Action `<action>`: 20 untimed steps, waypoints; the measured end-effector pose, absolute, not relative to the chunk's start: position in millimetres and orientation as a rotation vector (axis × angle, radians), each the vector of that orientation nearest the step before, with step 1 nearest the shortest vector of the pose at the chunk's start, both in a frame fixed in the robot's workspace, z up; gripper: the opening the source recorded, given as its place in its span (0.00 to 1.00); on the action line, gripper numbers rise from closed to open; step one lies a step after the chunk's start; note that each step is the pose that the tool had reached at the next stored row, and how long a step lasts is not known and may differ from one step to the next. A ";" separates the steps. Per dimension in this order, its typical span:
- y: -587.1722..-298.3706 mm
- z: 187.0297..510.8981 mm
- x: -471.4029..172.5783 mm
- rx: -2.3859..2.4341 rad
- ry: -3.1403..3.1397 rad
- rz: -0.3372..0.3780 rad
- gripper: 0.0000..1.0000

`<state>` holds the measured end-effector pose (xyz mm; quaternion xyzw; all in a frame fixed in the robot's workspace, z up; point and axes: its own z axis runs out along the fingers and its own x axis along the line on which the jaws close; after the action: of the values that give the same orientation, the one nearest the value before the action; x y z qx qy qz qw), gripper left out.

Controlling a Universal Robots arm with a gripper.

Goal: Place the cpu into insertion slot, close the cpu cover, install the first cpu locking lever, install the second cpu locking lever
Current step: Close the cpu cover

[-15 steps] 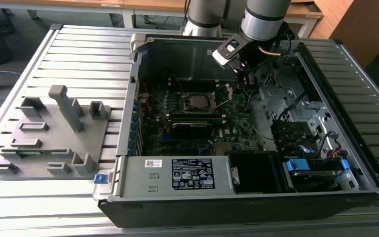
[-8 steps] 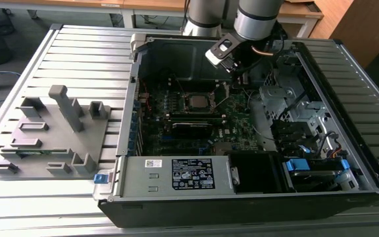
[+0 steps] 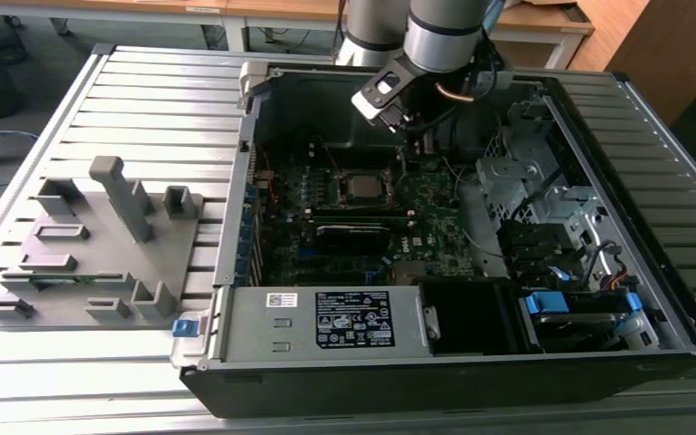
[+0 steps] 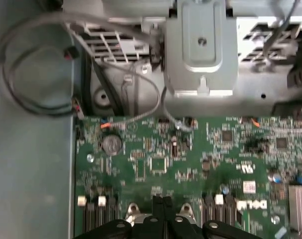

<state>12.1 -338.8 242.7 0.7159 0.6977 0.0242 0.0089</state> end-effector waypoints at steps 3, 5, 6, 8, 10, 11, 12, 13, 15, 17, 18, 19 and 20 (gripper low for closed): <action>-338.8 242.6 3.1 2.233 2.177 0.082 0.11; -338.8 242.7 -0.4 2.233 2.176 0.083 0.11; -338.8 242.7 -2.1 2.232 2.176 0.084 0.11; -338.8 242.6 -7.1 2.231 2.175 0.085 0.11; -338.8 242.5 -12.2 2.230 2.174 0.088 0.11; -338.8 242.5 -13.6 2.230 2.174 0.088 0.11; -338.8 242.4 -13.7 2.230 2.174 0.088 0.11; -338.8 242.4 -13.7 2.230 2.174 0.088 0.11; -338.8 242.5 -13.7 2.230 2.174 0.088 0.11; -338.9 242.4 -13.7 2.232 2.176 0.084 0.11; -338.9 242.2 -13.7 2.237 2.181 0.074 0.11; -338.8 242.2 -13.7 2.242 2.185 0.064 0.11; -338.9 242.3 -13.8 2.242 2.185 0.063 0.11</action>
<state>-13.8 -338.9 242.3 0.7160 0.6977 0.0200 0.0050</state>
